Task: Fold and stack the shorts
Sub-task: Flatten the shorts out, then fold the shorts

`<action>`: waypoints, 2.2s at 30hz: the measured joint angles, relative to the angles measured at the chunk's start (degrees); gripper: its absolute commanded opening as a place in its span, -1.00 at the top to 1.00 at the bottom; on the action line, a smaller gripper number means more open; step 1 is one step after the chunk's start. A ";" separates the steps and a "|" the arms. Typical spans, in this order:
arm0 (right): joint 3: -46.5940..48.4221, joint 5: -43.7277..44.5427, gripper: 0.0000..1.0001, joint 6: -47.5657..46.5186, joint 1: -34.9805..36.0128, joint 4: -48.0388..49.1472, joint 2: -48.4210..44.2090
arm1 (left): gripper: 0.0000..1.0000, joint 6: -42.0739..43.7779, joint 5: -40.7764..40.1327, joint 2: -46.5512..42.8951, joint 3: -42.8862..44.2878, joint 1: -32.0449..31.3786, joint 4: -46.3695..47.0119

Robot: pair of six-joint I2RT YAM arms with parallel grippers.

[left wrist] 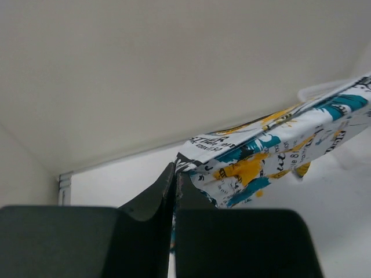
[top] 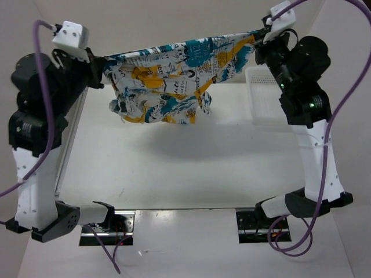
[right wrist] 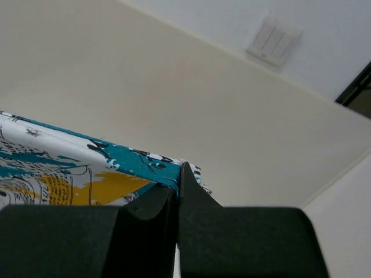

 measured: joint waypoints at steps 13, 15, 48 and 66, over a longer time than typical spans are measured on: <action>10.27 -7.04 1.00 1.53 0.02 -3.23 -5.57 | 1.00 0.00 13.66 -1.92 16.68 0.02 -4.46; 7.85 -6.34 1.00 1.42 -0.07 -2.75 -5.57 | 1.00 0.02 12.24 -0.81 14.40 0.15 -3.91; -9.68 4.00 1.00 -4.55 2.95 -3.96 30.97 | 1.00 0.22 8.76 34.88 -13.33 12.15 12.41; -51.95 3.93 1.00 -7.89 25.27 -8.04 -0.79 | 0.94 0.24 5.18 8.20 -50.73 16.68 13.09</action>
